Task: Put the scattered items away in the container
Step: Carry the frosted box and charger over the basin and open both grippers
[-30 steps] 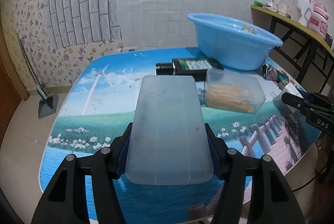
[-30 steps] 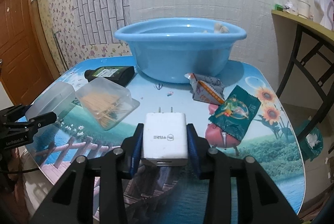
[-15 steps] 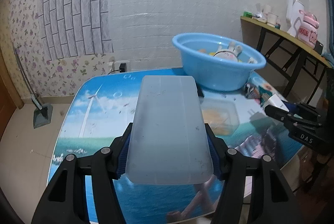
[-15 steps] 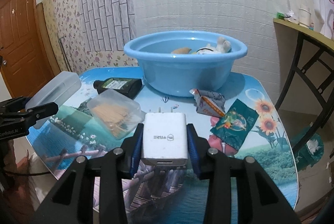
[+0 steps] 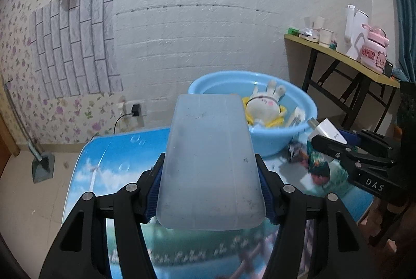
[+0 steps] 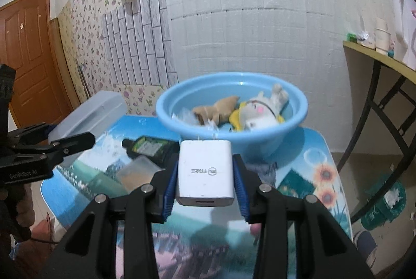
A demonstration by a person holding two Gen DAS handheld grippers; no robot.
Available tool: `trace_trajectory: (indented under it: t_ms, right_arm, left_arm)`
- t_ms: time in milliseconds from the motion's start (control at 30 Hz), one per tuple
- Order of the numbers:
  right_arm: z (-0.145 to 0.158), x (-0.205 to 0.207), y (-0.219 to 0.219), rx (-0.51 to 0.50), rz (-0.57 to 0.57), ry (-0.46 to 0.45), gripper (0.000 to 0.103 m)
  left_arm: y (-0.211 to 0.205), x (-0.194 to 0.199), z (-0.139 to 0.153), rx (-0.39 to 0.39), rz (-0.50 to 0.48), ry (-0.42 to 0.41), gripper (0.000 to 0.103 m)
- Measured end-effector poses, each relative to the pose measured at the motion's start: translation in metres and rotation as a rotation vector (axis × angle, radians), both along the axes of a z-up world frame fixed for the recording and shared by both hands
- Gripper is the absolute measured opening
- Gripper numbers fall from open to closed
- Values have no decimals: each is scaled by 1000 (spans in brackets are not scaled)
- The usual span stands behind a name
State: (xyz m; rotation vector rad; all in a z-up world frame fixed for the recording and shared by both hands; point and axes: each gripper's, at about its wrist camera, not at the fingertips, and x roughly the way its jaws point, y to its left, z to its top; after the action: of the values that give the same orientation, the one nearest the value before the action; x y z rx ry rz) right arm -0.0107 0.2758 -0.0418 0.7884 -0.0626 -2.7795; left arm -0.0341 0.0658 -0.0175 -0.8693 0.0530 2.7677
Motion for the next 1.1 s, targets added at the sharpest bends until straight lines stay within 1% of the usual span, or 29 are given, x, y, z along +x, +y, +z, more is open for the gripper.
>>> trace_trajectory:
  t_ms: [133, 267, 467, 633, 800, 933, 1100]
  right_arm:
    - [8, -19, 3, -4, 3, 9, 38]
    - [14, -39, 8, 6, -3, 0, 38]
    - [10, -70, 17, 33, -12, -49, 38]
    - [6, -86, 24, 27, -17, -67, 38]
    - [0, -96, 27, 20, -18, -83, 38]
    - [-5, -101, 29, 5, -15, -95, 38]
    - [-8, -104, 30, -1, -15, -103, 39]
  left_arm:
    - [13, -22, 13, 4, -27, 29, 61]
    - [26, -45, 18, 2, -52, 26, 61]
    - [47, -82, 11, -11, -87, -7, 61]
    - [65, -109, -1, -16, -123, -50, 61]
    - [75, -123, -14, -26, -138, -91, 61]
    - [82, -128, -21, -41, -145, -110, 61]
    - [83, -131, -26, -40, -150, -125, 62]
